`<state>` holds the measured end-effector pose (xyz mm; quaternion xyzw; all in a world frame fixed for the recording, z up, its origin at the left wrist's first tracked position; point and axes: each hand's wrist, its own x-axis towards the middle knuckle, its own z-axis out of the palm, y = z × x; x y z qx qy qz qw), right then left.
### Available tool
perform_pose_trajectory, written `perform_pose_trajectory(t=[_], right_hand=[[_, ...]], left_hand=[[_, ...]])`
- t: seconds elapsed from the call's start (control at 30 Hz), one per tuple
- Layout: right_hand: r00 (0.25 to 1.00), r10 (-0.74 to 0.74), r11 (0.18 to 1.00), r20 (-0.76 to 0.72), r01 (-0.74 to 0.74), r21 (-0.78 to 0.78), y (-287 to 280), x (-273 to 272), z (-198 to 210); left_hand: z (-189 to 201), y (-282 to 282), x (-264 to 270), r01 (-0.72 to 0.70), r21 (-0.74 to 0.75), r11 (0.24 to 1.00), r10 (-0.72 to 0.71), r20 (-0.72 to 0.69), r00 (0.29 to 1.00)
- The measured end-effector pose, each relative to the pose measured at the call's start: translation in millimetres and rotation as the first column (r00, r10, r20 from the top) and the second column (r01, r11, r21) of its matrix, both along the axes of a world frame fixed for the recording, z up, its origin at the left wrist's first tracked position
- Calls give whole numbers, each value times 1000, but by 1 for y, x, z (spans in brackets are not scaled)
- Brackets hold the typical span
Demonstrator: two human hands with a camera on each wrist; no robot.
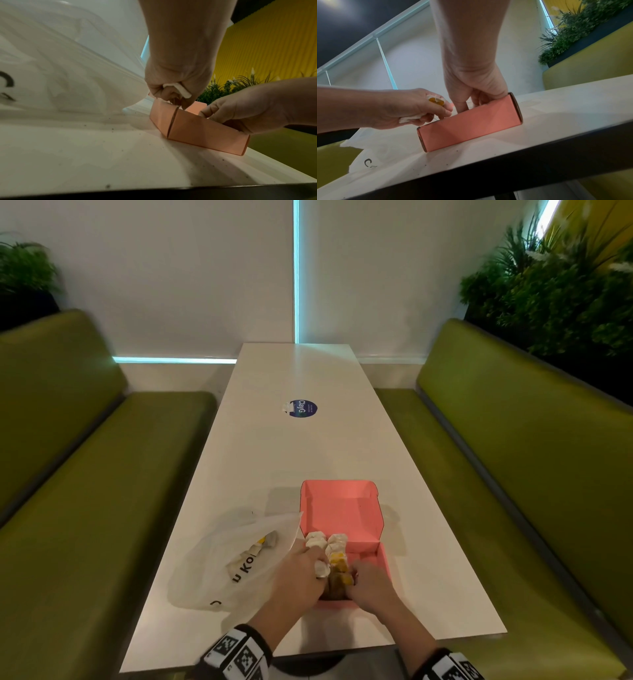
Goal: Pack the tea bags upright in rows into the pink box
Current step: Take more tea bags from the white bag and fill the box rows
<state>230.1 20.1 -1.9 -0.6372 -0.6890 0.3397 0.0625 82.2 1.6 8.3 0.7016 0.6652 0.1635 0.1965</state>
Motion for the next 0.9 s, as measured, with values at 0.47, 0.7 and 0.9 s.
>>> perform_pose_trajectory(t=[0.47, 0.7, 0.9], right_hand=[[998, 1, 1000, -67, 0, 16, -5, -3, -3], [964, -108, 994, -241, 101, -43, -9, -10, 3], [935, -132, 979, -329, 71, -191, -16, -19, 10]], left_hand=[[-11, -19, -19, -103, -60, 993, 116, 289, 950], [-12, -33, -31, -105, -71, 992, 122, 305, 945], [-13, -41, -33, -100, -56, 993, 114, 338, 934]])
